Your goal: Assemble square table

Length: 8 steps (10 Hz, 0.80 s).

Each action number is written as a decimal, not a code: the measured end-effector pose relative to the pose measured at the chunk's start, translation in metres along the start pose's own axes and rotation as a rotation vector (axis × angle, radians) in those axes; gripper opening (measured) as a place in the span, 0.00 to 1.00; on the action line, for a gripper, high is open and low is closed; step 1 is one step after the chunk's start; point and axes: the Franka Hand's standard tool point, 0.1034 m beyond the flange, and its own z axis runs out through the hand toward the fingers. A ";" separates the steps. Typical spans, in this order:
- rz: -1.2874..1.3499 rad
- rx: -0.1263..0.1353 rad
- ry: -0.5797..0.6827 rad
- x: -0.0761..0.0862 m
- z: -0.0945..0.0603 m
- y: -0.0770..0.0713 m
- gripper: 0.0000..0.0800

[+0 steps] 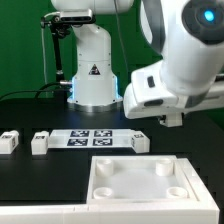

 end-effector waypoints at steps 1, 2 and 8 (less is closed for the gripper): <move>0.000 0.003 0.057 -0.001 -0.019 0.002 0.36; -0.003 0.000 0.095 -0.002 -0.028 0.000 0.36; -0.140 -0.023 0.524 0.031 -0.059 0.017 0.36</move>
Offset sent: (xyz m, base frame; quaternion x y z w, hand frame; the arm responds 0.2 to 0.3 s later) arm 0.0000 0.0000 0.0000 0.0000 0.1296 0.0000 0.9916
